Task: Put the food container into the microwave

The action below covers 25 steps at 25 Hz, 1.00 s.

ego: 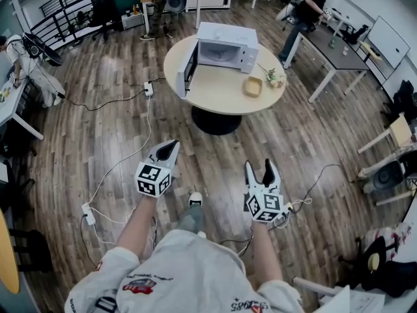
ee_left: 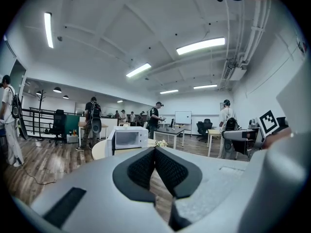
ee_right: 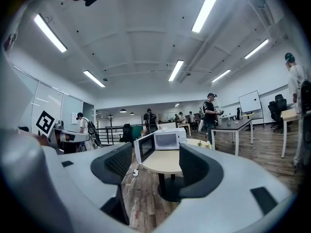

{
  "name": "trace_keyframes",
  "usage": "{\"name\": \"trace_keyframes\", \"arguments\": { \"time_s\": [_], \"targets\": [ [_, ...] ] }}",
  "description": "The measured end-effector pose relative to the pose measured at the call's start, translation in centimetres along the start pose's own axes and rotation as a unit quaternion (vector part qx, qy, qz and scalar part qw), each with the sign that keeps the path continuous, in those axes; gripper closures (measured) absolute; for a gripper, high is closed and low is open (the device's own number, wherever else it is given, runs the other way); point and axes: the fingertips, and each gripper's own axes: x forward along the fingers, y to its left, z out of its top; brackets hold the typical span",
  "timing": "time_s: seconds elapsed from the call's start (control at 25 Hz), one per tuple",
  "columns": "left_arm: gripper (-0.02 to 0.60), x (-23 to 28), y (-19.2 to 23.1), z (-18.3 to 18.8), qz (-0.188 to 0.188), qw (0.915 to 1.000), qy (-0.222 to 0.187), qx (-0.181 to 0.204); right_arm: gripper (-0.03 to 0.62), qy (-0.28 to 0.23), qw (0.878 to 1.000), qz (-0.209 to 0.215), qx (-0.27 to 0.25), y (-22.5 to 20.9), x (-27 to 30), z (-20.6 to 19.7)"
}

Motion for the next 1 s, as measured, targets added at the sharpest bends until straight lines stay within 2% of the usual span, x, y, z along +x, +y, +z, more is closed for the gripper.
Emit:
{"name": "trace_keyframes", "arguments": {
  "time_s": [0.28,0.6,0.8,1.0],
  "targets": [
    [0.577,8.4,3.2,2.3,-0.019,0.9997,-0.007,0.013,0.309,0.004,1.0,-0.005,0.003,-2.6,7.8,0.5],
    [0.577,18.3,8.9,4.6,-0.033,0.9994,-0.003,0.006,0.309,0.011,1.0,-0.019,0.003,-5.8,18.1,2.5],
    [0.577,23.4,11.9,5.6,-0.045,0.999,-0.002,0.003,0.307,0.012,1.0,-0.024,0.0,-7.0,23.9,3.4],
    [0.577,27.3,13.6,6.2,-0.065,0.9977,0.001,0.019,0.31,0.015,1.0,-0.027,-0.006,-7.1,28.0,3.4]
  ]
}}
